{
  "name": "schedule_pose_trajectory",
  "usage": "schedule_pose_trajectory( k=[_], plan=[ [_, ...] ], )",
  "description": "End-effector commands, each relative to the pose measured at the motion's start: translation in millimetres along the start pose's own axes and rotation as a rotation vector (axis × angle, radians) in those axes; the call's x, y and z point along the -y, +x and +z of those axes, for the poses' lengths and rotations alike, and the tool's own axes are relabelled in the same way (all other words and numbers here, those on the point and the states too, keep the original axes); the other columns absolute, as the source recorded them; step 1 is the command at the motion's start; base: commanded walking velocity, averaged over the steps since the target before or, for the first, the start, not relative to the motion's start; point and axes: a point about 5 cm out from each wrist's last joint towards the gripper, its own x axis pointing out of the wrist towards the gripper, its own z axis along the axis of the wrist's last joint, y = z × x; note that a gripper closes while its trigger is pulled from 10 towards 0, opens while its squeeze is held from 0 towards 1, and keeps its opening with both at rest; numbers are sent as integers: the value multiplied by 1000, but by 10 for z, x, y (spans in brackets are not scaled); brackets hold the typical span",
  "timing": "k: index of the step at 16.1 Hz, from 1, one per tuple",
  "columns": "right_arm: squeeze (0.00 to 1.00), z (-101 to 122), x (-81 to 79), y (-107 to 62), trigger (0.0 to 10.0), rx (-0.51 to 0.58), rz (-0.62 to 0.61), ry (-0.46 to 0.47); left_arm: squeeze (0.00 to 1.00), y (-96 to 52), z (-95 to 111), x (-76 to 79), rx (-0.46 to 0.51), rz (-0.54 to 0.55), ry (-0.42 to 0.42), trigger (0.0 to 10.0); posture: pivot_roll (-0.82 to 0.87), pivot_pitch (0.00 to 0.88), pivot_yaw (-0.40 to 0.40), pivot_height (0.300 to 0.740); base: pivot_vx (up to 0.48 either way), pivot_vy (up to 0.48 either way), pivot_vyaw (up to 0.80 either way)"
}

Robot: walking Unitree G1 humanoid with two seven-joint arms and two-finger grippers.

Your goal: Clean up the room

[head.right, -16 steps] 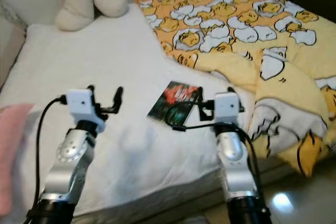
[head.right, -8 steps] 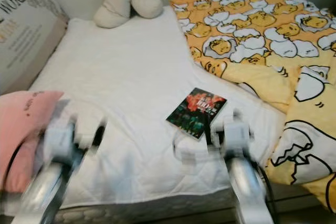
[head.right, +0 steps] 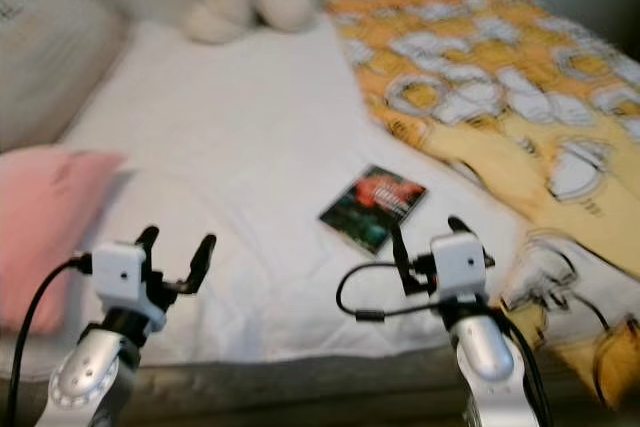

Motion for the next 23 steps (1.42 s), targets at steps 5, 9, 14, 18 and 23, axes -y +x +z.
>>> schedule_pose_trajectory(
  k=[5, 9, 14, 18, 23],
  plan=[
    [0, 55, -46, 110, 10000, 13, -38, 13, 0, 125, 39, -108, 9, 26, 7, 10000, -201, 0, 141, 740, 0, -270, 88],
    [0, 57, -102, 112, 10000, 11, -51, 33, 0, 174, 108, -156, 25, 20, 34, 10000, -201, 0, 161, 740, 0, 0, 0],
    [0, 57, -148, 124, 10000, 13, -64, 24, 0, 246, 194, -111, 35, -34, 67, 10000, -207, 0, 178, 740, 77, 108, -160],
    [0, 61, -135, 114, 10000, 16, -66, 22, 0, 282, 245, -56, 52, -58, 64, 10000, -208, 0, 177, 740, 461, 0, -800],
    [0, 80, -141, 131, 10000, 27, -60, 17, 0, 295, 269, -24, 61, -44, 55, 10000, -208, 0, 170, 740, 0, 0, 0]
  ],
)
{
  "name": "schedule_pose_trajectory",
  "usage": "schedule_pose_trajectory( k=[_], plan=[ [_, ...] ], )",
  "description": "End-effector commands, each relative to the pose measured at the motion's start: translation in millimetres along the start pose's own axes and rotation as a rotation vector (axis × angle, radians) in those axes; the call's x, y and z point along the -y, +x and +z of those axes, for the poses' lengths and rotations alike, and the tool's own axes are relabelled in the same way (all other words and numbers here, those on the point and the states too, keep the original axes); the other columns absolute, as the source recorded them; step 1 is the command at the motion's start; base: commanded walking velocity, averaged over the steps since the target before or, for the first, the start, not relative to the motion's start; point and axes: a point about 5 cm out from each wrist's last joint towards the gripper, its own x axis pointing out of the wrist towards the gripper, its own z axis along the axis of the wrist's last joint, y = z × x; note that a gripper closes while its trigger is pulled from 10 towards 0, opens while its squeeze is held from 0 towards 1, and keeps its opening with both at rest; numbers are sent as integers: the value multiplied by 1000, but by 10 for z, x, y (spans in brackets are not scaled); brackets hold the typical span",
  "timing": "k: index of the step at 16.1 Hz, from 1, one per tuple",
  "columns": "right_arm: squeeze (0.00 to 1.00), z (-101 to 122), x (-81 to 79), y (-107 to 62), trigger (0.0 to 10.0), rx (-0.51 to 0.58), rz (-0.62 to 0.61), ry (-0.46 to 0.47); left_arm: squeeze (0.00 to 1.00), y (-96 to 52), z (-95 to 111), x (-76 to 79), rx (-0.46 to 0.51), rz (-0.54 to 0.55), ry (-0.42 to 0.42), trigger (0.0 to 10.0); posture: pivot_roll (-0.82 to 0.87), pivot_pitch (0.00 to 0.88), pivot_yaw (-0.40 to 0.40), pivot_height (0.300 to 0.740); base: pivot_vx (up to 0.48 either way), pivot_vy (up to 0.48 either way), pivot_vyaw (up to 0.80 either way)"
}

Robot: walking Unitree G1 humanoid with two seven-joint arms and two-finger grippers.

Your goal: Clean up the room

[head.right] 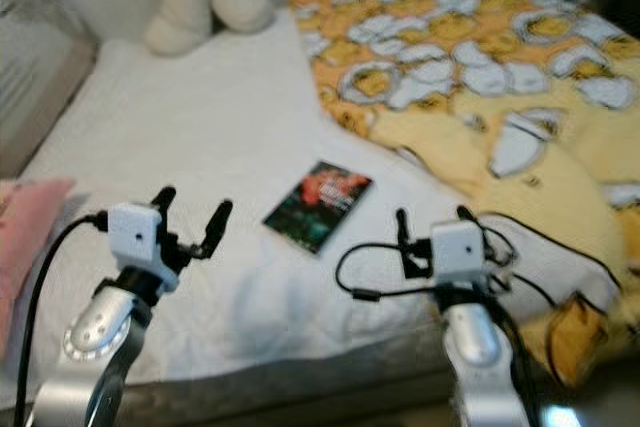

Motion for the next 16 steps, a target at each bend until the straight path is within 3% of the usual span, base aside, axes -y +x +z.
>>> schedule_pose_trajectory(
  k=[1, 5, 13, 16],
  plan=[
    [0, 20, -50, 17, 10000, 9, 21, 7, 0, -15, -14, -74, -16, 31, 13, 10000, -208, 0, 169, 740, 0, 0, 0],
    [0, 19, -65, 28, 10000, 9, 31, 6, 0, 11, -10, -18, -16, 31, 2, 10000, -208, 0, 167, 740, 0, 0, 0],
    [0, -2, -68, 20, 10000, 2, 41, 5, 0, 30, -17, 48, -15, 22, -12, 10000, -211, 0, 173, 740, 439, 0, 0],
    [0, -11, -69, 19, 10000, -2, 43, 5, 0, 50, -30, 36, -20, 23, -11, 10000, -211, 0, 173, 740, 0, 0, 0]
  ],
)
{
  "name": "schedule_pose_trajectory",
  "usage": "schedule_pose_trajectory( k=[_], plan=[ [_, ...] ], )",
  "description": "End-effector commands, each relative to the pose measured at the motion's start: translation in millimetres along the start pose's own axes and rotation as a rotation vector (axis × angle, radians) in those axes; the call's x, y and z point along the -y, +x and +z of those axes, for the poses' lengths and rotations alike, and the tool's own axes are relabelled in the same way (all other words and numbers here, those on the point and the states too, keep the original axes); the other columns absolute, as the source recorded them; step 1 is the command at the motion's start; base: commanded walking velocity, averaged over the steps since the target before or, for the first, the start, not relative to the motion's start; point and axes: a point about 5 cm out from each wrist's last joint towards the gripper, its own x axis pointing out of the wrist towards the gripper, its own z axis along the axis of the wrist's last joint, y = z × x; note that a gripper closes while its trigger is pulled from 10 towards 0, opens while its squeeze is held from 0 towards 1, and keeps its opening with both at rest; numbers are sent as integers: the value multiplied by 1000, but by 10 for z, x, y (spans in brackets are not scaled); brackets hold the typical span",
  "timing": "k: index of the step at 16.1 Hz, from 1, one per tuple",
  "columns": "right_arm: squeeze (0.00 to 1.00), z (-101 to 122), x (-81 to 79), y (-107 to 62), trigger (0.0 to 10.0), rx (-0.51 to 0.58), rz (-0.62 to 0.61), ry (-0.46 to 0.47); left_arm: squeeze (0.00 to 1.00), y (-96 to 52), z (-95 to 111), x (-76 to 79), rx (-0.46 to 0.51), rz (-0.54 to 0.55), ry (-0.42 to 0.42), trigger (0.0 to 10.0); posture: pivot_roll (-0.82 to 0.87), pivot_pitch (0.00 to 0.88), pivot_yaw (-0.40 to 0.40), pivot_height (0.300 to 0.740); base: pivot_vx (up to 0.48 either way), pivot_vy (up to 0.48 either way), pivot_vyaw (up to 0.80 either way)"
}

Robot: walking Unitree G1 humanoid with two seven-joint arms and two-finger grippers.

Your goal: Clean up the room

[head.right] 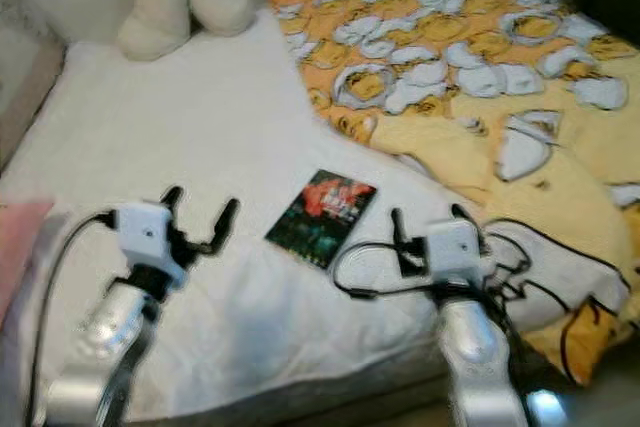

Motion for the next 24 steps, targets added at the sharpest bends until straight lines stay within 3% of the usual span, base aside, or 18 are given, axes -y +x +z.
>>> schedule_pose_trajectory(
  k=[1, 4, 7, 9, 11, 12, 15, 18, 24],
  plan=[
    [0, -27, 27, -37, 10000, -9, -4, -5, 0, 43, -25, 2, -21, -11, -4, 10000, -209, 0, 170, 740, 0, 0, 0],
    [0, -44, 12, -70, 10000, -18, 5, -3, 0, 258, -133, -13, -107, -65, -15, 10000, -215, 0, 168, 740, 0, 0, 0],
    [0, -86, 39, -199, 10000, -48, 9, -5, 0, 689, -262, -110, -193, -87, -114, 10000, -250, 0, 173, 740, 0, 0, 0],
    [0, -104, 52, -285, 10000, -67, 8, -7, 0, 839, -287, -107, -225, -106, -126, 10000, -278, 0, 179, 740, 0, 0, 0],
    [0, -93, 93, -523, 10000, -96, 4, -15, 0, 1040, -259, -26, -259, -149, -177, 10000, -331, 50, 193, 740, 0, 0, 0],
    [0, -88, 98, -559, 10000, -98, 4, -16, 0, 1065, -251, -17, -260, -152, -187, 10000, -331, 50, 193, 740, 0, 0, 0],
    [0, -87, 141, -917, 10000, -164, -2, -24, 0, 1180, -220, -23, -280, -131, -211, 10000, -386, 159, 214, 740, 0, 0, 0],
    [0, -8, 116, -1239, 10000, -221, 18, -29, 0, 1155, -303, -56, -320, -113, -204, 10000, -410, 248, 217, 740, 0, 0, 0],
    [0, 68, 69, -1356, 10000, -246, 41, -12, 0, 1122, -370, -79, -344, -104, -256, 10000, -416, 290, 210, 740, 0, 0, 0]
  ],
)
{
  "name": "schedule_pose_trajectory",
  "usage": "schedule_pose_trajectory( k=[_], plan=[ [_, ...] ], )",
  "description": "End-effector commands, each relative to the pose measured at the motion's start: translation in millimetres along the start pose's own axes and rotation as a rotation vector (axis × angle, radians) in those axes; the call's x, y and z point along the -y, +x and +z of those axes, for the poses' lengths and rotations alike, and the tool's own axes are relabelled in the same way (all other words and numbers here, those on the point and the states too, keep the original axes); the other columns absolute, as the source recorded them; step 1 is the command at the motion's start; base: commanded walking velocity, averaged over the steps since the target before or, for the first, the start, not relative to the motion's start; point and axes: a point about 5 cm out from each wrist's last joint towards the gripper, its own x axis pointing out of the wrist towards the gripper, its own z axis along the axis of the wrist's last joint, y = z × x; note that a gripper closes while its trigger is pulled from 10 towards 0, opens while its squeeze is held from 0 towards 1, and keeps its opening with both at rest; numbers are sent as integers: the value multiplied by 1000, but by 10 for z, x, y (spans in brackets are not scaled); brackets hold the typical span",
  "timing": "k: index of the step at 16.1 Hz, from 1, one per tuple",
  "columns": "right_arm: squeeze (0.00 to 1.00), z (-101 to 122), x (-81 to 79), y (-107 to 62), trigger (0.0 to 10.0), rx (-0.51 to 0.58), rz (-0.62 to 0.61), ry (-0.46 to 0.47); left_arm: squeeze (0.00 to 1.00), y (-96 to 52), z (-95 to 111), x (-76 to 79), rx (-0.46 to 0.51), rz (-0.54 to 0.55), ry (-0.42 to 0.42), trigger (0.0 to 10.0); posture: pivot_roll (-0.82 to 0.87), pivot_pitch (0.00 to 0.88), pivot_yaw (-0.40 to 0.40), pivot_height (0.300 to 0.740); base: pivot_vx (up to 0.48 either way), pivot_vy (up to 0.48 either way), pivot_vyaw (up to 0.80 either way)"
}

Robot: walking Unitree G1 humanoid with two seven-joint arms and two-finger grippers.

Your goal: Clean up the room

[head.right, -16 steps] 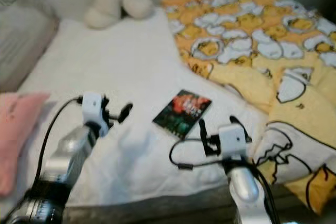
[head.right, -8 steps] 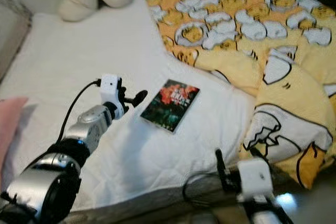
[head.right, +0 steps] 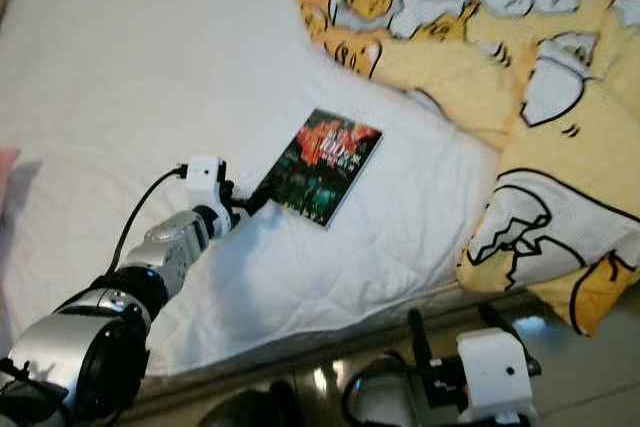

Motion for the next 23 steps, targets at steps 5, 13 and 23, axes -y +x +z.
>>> schedule_pose_trajectory(
  k=[5, 13, 23],
  plan=[
    [0, 18, -42, -89, 10000, -28, 10, 21, 0, 9, 85, -25, 24, 1, -36, 10000, -427, 307, 216, 740, 0, 0, 0],
    [0, 60, -69, -160, 10000, -38, 11, 28, 0, 62, 44, 98, -16, -1, -82, 10000, -441, 336, 216, 740, 0, 0, 0],
    [0, 53, -102, -135, 10000, -47, 2, 45, 0, 97, -58, 305, -5, -102, -422, 0, -426, 335, 230, 740, 0, 0, 0]
  ],
)
